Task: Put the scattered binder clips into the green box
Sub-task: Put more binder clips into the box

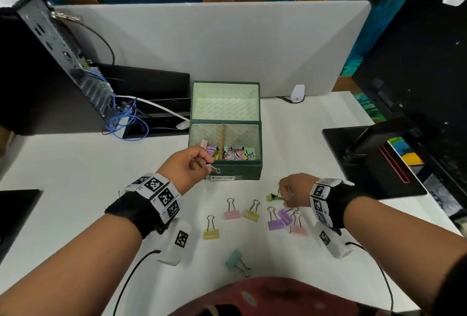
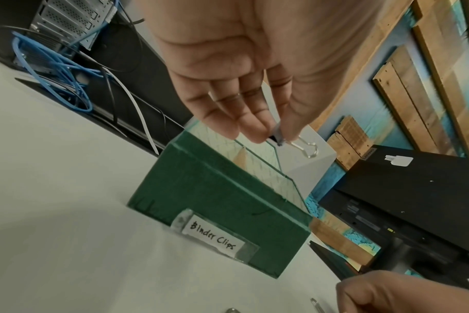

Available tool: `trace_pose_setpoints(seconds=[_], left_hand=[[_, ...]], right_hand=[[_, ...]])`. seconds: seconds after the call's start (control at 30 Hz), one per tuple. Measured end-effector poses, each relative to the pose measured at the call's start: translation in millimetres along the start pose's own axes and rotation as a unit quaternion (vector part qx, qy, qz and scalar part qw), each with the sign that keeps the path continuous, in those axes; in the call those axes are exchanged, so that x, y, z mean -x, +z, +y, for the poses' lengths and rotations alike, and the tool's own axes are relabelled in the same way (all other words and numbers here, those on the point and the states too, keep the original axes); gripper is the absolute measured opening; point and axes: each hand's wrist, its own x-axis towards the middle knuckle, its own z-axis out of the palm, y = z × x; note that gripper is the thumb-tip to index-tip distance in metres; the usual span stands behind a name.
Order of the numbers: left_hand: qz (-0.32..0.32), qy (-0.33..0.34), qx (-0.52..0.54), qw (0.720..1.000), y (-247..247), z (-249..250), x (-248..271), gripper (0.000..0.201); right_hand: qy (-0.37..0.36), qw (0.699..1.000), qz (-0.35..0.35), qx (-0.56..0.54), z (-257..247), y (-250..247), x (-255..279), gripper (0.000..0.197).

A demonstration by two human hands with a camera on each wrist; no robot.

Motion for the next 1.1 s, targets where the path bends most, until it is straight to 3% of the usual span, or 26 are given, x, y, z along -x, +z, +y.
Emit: trace_pose_setpoints(seconds=[0.23, 0.4, 0.67, 0.9, 1.1], left_hand=[[0.007, -0.006, -0.005, 1.0, 6.7, 7.0, -17.8, 0.024], [0.022, -0.016, -0.042, 0.999, 4.9, 17.4, -34.5, 0.012], [0.021, -0.022, -0.1, 0.995, 12.8, 30.0, -61.5, 0.008], [0.0, -0.01, -0.108, 0.994, 21.4, 29.3, -68.2, 0.009], [-0.009, -0.005, -0.083, 0.996, 20.1, 24.4, -67.9, 0.013]], right_hand=[[0.031, 0.994, 0.061, -0.087, 1.1, -14.1, 3.9, 0.013], [0.038, 0.997, 0.038, -0.054, -2.2, -5.6, -6.1, 0.027], [0.051, 0.997, 0.012, -0.049, -11.4, -5.4, -9.2, 0.016], [0.027, 0.991, 0.065, -0.118, -2.4, -5.0, 2.9, 0.021], [0.019, 0.992, 0.053, -0.111, -4.5, -2.7, 0.0, 0.016]])
